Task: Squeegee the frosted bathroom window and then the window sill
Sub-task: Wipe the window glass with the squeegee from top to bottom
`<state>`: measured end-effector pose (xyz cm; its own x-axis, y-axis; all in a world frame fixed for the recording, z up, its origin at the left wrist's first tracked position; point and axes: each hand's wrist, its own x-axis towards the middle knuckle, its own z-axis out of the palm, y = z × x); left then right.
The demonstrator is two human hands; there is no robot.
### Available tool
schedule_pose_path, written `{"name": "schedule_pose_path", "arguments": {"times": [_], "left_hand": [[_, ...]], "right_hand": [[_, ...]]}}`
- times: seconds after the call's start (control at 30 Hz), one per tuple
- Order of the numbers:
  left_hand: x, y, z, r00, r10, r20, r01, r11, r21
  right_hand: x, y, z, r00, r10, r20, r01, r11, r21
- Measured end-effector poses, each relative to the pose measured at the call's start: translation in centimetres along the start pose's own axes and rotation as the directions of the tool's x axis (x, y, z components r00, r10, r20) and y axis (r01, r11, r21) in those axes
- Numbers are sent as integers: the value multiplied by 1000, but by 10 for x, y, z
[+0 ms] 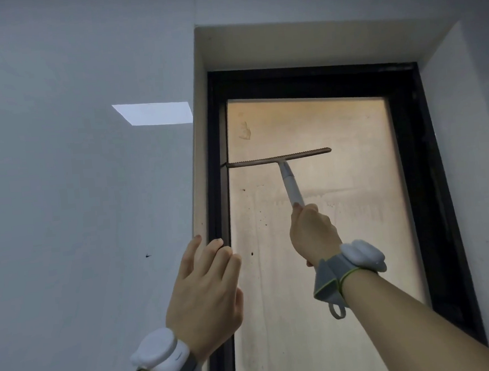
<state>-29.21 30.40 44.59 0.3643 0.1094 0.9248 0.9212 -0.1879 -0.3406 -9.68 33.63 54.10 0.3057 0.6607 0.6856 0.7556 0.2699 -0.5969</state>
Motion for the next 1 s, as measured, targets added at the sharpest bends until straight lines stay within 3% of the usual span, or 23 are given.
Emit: {"name": "schedule_pose_path", "arguments": {"times": [0.43, 0.73, 1.0], "left_hand": [[-3, 1, -10, 1000, 16, 19, -15, 999, -51], [-22, -1, -11, 989, 81, 127, -86, 996, 31], [-24, -1, -7, 992, 70, 102, -75, 996, 45]], "right_hand": [[-55, 53, 8, 1000, -14, -20, 8, 969, -248], [-76, 62, -15, 991, 4, 131, 25, 976, -214], [-35, 21, -39, 997, -53, 62, 60, 993, -107]]}}
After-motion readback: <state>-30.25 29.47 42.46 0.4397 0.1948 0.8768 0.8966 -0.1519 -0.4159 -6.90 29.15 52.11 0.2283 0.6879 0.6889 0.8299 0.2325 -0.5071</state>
